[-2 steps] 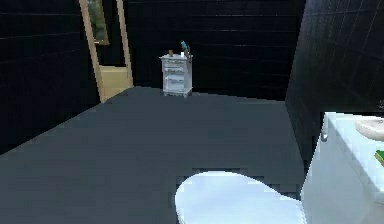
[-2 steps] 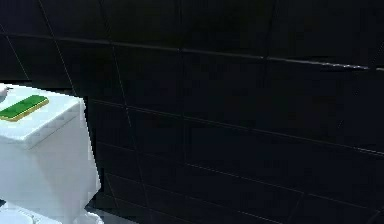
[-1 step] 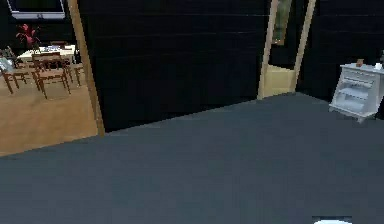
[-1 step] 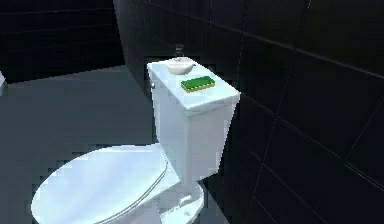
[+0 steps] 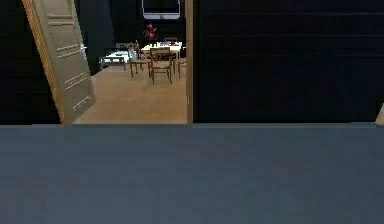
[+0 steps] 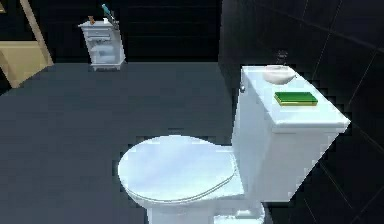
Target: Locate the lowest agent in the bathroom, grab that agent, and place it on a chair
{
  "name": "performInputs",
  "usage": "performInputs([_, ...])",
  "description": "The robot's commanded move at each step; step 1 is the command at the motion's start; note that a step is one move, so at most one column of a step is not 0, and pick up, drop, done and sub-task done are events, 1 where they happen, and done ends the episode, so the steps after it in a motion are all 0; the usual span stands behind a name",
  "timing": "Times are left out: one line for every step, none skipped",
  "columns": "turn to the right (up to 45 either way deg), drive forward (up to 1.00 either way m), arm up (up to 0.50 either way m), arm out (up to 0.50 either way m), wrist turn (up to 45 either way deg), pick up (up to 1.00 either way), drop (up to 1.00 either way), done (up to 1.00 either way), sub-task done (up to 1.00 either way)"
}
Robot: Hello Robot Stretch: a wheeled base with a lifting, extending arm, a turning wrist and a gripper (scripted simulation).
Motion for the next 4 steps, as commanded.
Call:
performInputs([0.0, 0.5, 0.0, 0.0, 0.0, 0.0, 0.0, 0.0, 0.0])
performInputs([42.0, 0.0, 0.0, 0.0, 0.0, 0.0, 0.0, 0.0, 0.0])
performInputs([0.0, 0.7, 0.0, 0.0, 0.0, 0.0, 0.0, 0.0, 0.0])
performInputs([45.0, 0.0, 0.0, 0.0, 0.0, 0.0, 0.0, 0.0, 0.0])
